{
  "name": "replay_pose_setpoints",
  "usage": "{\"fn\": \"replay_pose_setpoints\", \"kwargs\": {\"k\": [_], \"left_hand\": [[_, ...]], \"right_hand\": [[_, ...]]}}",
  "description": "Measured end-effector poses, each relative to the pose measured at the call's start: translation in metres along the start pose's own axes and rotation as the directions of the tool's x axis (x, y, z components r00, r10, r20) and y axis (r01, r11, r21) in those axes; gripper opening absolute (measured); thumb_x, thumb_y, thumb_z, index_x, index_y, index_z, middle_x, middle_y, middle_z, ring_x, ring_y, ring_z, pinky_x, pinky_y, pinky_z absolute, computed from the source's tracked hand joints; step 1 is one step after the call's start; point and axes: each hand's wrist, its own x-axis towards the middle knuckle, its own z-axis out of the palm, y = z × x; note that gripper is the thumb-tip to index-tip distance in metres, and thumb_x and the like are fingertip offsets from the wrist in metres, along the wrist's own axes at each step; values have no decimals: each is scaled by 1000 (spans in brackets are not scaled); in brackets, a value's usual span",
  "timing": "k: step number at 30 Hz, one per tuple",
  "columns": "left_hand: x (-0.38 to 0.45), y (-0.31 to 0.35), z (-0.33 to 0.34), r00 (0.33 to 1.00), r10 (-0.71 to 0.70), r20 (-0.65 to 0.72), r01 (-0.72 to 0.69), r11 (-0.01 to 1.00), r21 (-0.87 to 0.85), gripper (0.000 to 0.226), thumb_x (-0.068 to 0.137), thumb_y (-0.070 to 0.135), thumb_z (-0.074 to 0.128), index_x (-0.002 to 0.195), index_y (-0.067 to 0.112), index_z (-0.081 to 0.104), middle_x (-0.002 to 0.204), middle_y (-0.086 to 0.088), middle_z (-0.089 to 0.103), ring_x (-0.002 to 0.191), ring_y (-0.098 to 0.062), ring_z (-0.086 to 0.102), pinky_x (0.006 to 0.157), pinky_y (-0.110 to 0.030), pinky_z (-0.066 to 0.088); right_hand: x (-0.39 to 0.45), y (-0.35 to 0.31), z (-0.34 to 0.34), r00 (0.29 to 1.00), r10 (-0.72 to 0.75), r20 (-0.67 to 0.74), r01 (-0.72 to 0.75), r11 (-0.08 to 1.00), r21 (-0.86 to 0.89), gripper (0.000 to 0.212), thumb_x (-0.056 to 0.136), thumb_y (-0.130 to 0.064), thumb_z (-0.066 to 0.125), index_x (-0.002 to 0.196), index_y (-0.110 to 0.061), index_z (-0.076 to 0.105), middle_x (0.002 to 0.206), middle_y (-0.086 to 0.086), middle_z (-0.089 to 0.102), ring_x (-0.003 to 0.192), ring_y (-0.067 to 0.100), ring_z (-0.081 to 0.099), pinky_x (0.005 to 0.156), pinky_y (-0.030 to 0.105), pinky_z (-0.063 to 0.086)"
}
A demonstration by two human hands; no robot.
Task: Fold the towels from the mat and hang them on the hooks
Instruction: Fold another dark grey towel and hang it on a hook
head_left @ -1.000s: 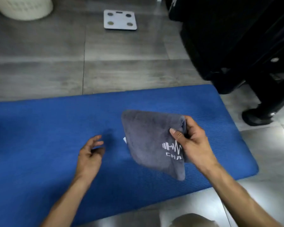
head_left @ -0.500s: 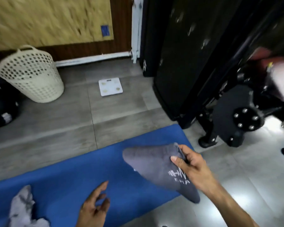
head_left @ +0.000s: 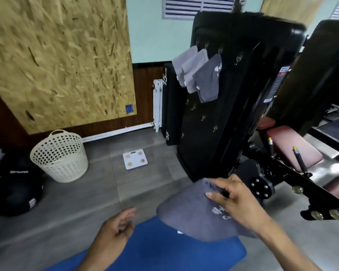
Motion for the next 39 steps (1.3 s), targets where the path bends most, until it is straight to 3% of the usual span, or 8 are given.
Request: {"fn": "replay_pose_setpoints", "kwargs": {"k": [6,9,14,17,21,27,34,39], "left_hand": [[47,84,-41,986,152,67,-151,988,-17,44,89,3,60,111,40,62,106,21,69,101,1,62,87,-14,46],[85,109,-39,985,165,55,-162,986,-44,43,88,0,59,106,38,65,101,12,71,98,-6,65,85,-14,48],[160,151,-24,985,171,9,-169,979,-116,34,84,8,63,104,36,68,99,5,71,91,-11,66,80,-23,49],[205,165,-15,987,159,-37,-163,974,-156,26,85,10,65,99,31,70,91,0,72,85,-13,67,74,-25,48],[262,154,-3,994,72,-86,-86,982,-171,24,88,3,63,94,25,71,94,0,73,85,-12,64,65,-23,43],[357,152,26,997,-7,-75,-10,976,-218,32,88,-3,61,90,27,73,95,-7,73,87,-19,64,68,-22,44],[525,201,38,991,123,58,-109,972,-209,28,90,4,62,98,29,69,93,8,73,90,-10,65,78,-22,48],[639,234,26,958,240,156,-208,958,-197,25,91,7,61,100,28,69,94,5,72,85,-4,65,65,-11,45]], "right_hand": [[42,-47,-28,997,43,-67,-33,990,138,14,92,-25,67,104,-32,70,87,-11,72,82,6,68,80,39,55],[73,-50,-36,971,121,-206,-87,982,166,17,93,-25,63,102,-38,68,87,-14,72,81,4,68,79,38,56],[127,-32,-48,953,243,-183,-173,927,334,19,96,-20,55,101,-36,64,76,-2,67,59,19,65,66,43,56],[164,-4,-57,951,273,-143,-212,917,339,23,95,-16,55,97,-36,65,83,-1,69,74,24,69,71,49,57],[225,33,-61,938,334,-86,-272,869,414,29,97,-8,52,100,-34,66,78,-7,68,60,6,63,52,29,52],[315,84,-62,898,436,-54,-314,723,615,21,97,-4,53,109,-21,57,93,5,66,52,22,59,47,30,51],[438,129,-51,877,470,-97,-309,707,636,15,93,-1,58,92,-11,47,62,5,57,48,28,57,44,31,46],[515,138,-42,876,437,-205,-214,732,647,17,89,3,62,92,-12,58,66,6,57,47,24,54,48,32,48]]}}
